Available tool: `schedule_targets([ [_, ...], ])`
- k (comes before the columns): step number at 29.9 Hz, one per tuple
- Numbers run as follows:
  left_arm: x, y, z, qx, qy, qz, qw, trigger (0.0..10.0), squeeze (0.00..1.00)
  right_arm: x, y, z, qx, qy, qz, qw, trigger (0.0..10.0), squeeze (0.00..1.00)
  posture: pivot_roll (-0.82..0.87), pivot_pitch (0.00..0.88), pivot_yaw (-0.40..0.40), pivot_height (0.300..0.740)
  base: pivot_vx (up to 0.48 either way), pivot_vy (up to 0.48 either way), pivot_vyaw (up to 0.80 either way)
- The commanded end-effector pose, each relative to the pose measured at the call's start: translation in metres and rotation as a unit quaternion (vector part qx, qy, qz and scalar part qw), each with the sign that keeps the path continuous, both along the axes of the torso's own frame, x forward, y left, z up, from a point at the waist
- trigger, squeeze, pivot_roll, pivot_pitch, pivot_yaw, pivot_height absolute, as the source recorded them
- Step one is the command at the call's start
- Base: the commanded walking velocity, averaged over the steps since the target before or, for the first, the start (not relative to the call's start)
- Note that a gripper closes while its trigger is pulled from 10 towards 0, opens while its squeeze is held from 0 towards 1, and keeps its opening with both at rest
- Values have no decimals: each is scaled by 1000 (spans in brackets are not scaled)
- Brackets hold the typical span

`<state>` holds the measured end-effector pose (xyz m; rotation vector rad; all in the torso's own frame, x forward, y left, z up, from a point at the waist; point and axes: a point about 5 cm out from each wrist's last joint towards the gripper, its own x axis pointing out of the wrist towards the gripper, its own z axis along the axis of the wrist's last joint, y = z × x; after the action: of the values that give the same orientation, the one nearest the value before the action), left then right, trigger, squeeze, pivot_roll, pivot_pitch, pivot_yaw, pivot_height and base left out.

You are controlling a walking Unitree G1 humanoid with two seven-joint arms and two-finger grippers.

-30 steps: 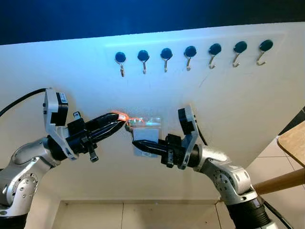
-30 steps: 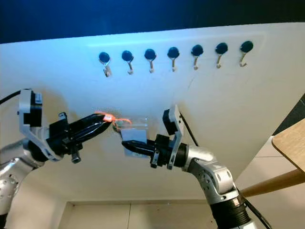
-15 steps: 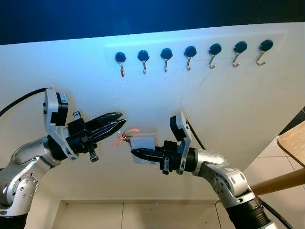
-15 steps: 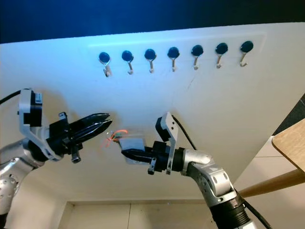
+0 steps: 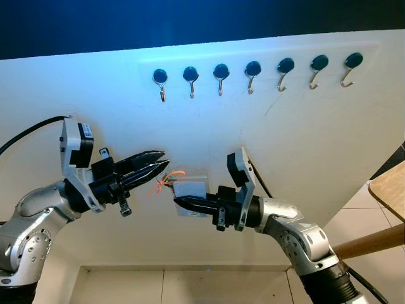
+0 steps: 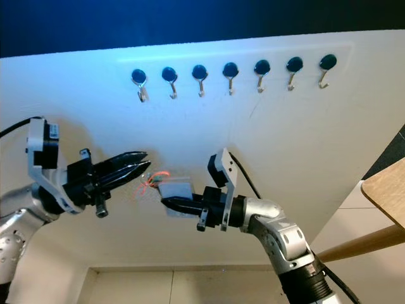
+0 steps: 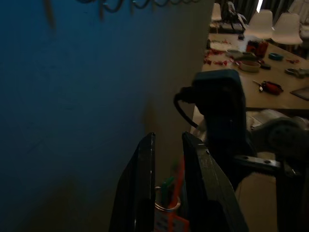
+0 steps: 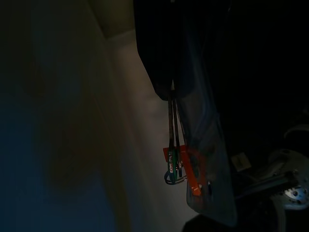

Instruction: Hang keys on a hook

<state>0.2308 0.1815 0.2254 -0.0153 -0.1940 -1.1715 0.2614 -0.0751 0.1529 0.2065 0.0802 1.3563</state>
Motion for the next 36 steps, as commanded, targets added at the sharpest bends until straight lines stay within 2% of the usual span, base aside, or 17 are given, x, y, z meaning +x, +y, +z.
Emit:
schedule_targets([
  [1,-4,-1,5,48,-15,-11,999,10000,0,-1,0,-1,-3,-4,3,1000,0,0,-83,66,73,740,0,0,0],
  [2,-4,-1,5,48,-15,-11,999,10000,0,-1,0,-1,-3,-4,3,1000,0,0,-83,66,73,740,0,0,0],
  [9,-2,1,9,127,-31,-8,991,10000,0,-1,2,-3,-9,-4,6,1000,0,0,-81,67,76,740,0,0,0],
  [14,0,1,9,141,-33,-3,989,10000,0,-1,2,-4,-12,-3,6,1000,0,0,-82,67,79,740,0,0,0],
  [16,4,-2,5,160,-32,3,987,10000,0,-2,3,-4,-13,-4,6,1000,0,0,-83,68,80,740,0,0,0],
  [27,6,-4,1,177,-25,5,984,10000,0,-2,4,-4,-14,-5,7,1000,0,0,-84,71,83,740,0,0,0],
  [36,6,3,0,200,-15,12,980,10000,0,-3,4,-4,-12,-5,7,1000,0,0,-84,71,83,740,0,0,0],
])
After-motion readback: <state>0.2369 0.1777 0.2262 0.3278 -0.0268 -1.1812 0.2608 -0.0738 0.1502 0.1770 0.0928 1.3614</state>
